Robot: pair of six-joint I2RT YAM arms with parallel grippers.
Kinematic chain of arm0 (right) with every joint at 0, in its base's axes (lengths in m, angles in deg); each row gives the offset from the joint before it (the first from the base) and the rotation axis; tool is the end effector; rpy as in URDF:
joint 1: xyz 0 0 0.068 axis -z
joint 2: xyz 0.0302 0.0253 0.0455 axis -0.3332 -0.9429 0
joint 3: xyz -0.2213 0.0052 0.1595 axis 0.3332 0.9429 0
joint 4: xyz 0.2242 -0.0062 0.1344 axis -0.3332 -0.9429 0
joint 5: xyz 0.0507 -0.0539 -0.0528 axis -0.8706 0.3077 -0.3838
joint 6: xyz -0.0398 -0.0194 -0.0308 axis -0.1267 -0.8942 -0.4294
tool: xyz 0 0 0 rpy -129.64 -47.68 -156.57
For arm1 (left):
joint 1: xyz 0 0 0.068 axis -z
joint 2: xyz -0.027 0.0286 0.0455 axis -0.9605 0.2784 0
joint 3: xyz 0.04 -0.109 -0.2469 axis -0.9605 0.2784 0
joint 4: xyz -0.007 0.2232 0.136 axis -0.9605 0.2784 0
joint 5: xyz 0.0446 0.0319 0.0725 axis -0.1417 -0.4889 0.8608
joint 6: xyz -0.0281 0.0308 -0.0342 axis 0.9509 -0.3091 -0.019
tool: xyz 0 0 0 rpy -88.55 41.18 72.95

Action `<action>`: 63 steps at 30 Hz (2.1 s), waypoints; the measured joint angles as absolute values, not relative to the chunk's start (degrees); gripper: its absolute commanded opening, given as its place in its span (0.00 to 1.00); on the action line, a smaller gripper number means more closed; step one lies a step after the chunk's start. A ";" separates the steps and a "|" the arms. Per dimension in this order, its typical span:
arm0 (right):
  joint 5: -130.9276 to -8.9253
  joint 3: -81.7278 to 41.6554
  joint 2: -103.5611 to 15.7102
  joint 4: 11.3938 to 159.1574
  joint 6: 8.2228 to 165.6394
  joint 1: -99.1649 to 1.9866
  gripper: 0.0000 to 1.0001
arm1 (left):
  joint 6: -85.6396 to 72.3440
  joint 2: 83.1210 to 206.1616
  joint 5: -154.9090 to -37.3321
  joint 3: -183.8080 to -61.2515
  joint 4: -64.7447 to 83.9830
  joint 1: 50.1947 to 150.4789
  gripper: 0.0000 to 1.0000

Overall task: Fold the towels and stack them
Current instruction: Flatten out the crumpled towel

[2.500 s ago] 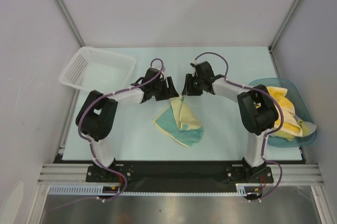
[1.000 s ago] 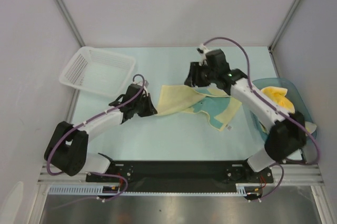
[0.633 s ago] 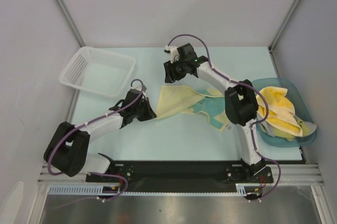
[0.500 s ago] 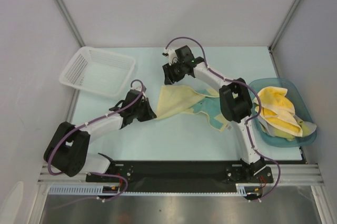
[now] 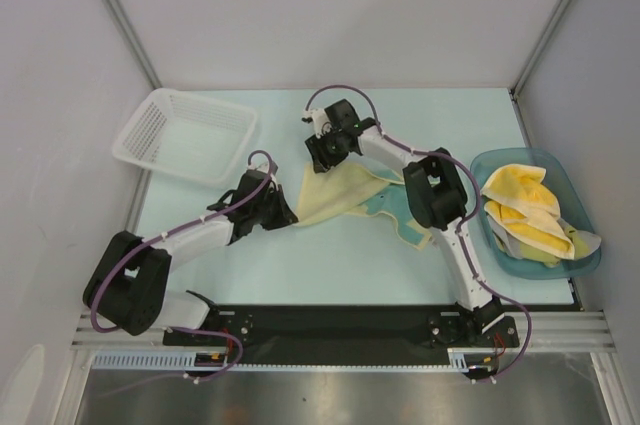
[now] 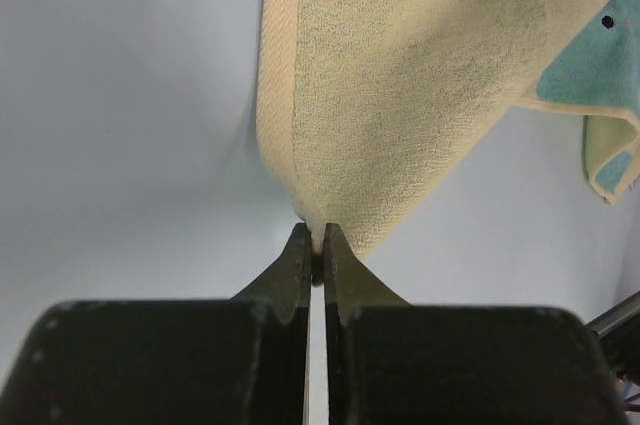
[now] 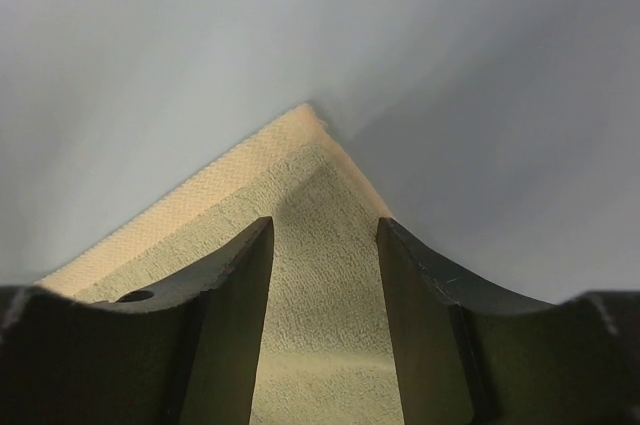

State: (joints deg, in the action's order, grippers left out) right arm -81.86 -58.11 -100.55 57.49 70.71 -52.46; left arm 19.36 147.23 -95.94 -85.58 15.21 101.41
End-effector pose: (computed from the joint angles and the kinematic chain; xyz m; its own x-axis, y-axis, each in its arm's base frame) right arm 0.4374 0.2982 0.1610 -0.5435 -0.5364 -0.6457 -0.7840 0.5993 0.1620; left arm 0.2291 -0.1252 0.1705 -0.8396 -0.2429 -0.4859 0.0407 0.8638 -0.5022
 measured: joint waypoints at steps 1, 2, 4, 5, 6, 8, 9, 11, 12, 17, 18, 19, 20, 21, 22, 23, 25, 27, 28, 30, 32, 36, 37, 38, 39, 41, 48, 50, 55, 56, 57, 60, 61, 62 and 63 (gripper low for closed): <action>-81.42 -58.09 -100.55 57.60 70.53 -52.63 0.52 | 19.36 147.23 -95.91 -85.58 15.21 101.41 0.00; -80.96 -58.09 -100.55 57.73 70.38 -52.78 0.52 | 19.36 147.23 -95.91 -85.58 15.21 101.41 0.00; -80.04 -57.96 -100.55 58.50 70.03 -53.20 0.53 | 19.36 147.23 -95.87 -85.58 15.21 101.41 0.00; -79.80 -57.85 -100.55 58.95 69.92 -53.35 0.53 | 19.36 147.23 -95.76 -85.58 15.21 101.41 0.00; -79.67 -57.81 -100.55 59.37 69.92 -53.46 0.53 | 19.36 147.23 -95.70 -85.56 15.21 101.41 0.00; -79.72 -57.72 -100.55 60.29 69.99 -53.59 0.53 | 19.38 147.23 -95.54 -85.36 15.06 101.41 0.00; -79.76 -57.68 -100.55 60.75 70.03 -53.64 0.53 | 19.38 147.23 -95.52 -85.15 14.88 101.41 0.00; -79.98 -57.68 -100.55 61.90 70.16 -53.77 0.53 | 19.38 147.23 -95.50 -84.82 14.75 101.41 0.00; -80.00 -57.68 -100.55 62.47 70.18 -53.83 0.53 | 19.38 147.23 -95.52 -84.80 14.77 101.41 0.00; -80.18 -57.68 -101.08 64.94 70.20 -54.25 0.54 | 19.36 147.23 -95.52 -84.80 14.25 101.41 0.00; -80.20 -57.68 -101.21 65.10 70.18 -54.29 0.54 | 19.38 147.23 -95.52 -84.80 14.18 101.41 0.00; -80.26 -57.68 -101.41 65.29 70.20 -54.36 0.54 | 19.36 147.23 -95.52 -84.80 14.14 101.41 0.00; -80.42 -57.68 -101.65 65.49 70.18 -54.38 0.54 | 19.36 147.23 -95.52 -84.80 14.01 101.41 0.00; -80.63 -57.74 -101.98 65.64 70.16 -54.40 0.54 | 19.36 147.23 -95.52 -84.80 13.92 101.41 0.00; -80.81 -58.03 -102.19 66.10 70.03 -54.40 0.55 | 19.36 147.23 -95.54 -84.80 13.92 101.41 0.00; -80.81 -58.42 -102.52 66.08 69.96 -54.44 0.55 | 19.36 147.25 -95.54 -84.80 13.90 101.41 0.00; -80.79 -59.31 -103.18 66.30 69.75 -54.53 0.55 | 19.36 147.30 -95.54 -84.80 13.90 101.41 0.00; -80.68 -60.17 -103.75 66.25 69.24 -54.71 0.54 | 19.36 147.38 -95.54 -84.80 13.88 101.41 0.00; -80.46 -60.82 -104.16 66.25 68.87 -54.86 0.53 | 19.36 147.47 -95.54 -84.80 13.85 101.41 0.00; -79.67 -61.35 -104.55 66.23 68.19 -55.25 0.50 | 19.36 147.67 -95.54 -84.80 13.85 101.41 0.00; -78.75 -61.52 -104.66 66.17 67.56 -55.65 0.45 | 19.33 147.73 -95.54 -84.82 13.85 101.41 0.00; -76.79 -60.47 -104.31 67.06 66.64 -56.39 0.28 | 19.33 147.73 -95.52 -84.82 13.90 101.41 0.00; -76.61 -59.69 -103.94 67.63 66.75 -56.56 0.24 | 19.33 147.73 -95.52 -84.82 13.90 101.41 0.00; -76.37 -58.99 -103.61 68.22 66.82 -56.83 0.17 | 19.33 147.73 -95.52 -84.84 13.92 101.41 0.00; -76.07 -58.42 -103.35 68.68 66.79 -57.05 0.13 | 19.33 147.73 -95.52 -84.86 13.94 101.41 0.00; -75.32 -57.98 -103.07 69.12 67.01 -57.26 0.00 | 19.33 147.71 -95.52 -84.91 13.96 101.41 0.00; -75.65 -53.98 -100.25 70.17 72.43 -55.21 0.00 | 19.29 147.67 -95.10 -86.44 15.76 101.41 0.00; -75.13 -50.62 -97.43 69.66 74.40 -53.59 0.00 | 19.07 147.67 -94.60 -88.56 17.22 101.39 0.00; -71.00 -42.03 -84.66 67.92 77.79 -49.13 0.00 | 14.63 147.67 -94.67 -99.77 20.67 101.32 0.00; -69.71 -41.09 -81.52 67.65 78.12 -48.65 0.00 | 13.17 147.67 -94.62 -103.29 22.07 101.30 0.00; -68.18 -39.97 -77.50 67.59 78.42 -48.30 0.00 | 11.55 147.67 -94.51 -106.92 23.23 101.30 0.00; -64.00 -37.74 -64.62 68.20 78.88 -48.41 0.00 | 6.50 147.01 -94.47 -116.60 25.26 101.30 0.00; -62.45 -37.02 -60.12 68.42 78.93 -48.72 0.00 | 5.08 146.34 -94.56 -118.48 25.63 101.30 0.00; -60.92 -36.43 -55.64 68.48 78.88 -49.15 0.00 | 3.49 145.18 -94.71 -120.29 26.22 101.30 0.00; -59.43 -36.06 -51.31 68.57 78.86 -49.66 0.00 | 2.09 143.82 -95.32 -121.45 26.49 101.37 0.00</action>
State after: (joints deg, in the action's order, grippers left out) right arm -59.43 -36.06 -51.31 68.57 78.86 -49.66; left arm 2.09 143.82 -95.32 -121.45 26.49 101.37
